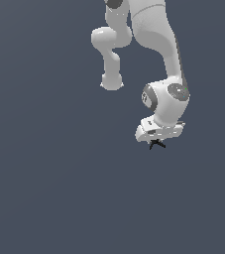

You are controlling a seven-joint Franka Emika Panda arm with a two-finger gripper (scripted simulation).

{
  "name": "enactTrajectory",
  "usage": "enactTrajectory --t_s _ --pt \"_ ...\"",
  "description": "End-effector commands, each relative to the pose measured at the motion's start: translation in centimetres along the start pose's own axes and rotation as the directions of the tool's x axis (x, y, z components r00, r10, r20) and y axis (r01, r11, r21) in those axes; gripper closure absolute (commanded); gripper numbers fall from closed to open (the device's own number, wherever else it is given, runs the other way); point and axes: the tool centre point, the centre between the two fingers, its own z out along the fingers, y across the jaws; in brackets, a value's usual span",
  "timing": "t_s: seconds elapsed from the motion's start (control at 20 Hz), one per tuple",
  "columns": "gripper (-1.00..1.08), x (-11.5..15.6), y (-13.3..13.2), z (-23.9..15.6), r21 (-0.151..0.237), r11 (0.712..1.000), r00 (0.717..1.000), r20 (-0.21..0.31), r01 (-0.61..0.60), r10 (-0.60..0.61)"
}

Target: Pick up the object and move it to a goal position.

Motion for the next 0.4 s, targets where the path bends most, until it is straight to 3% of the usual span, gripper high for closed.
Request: enactTrajectory --t_s 0.0,0.35 --pt "1.08 0.1 -1.7 -0.8 -0.001 1.000 1.000 0.000 -0.002 0.002" --pt "1.08 0.3 -3.8 -1.6 -0.001 1.000 1.000 0.000 -0.002 0.002"
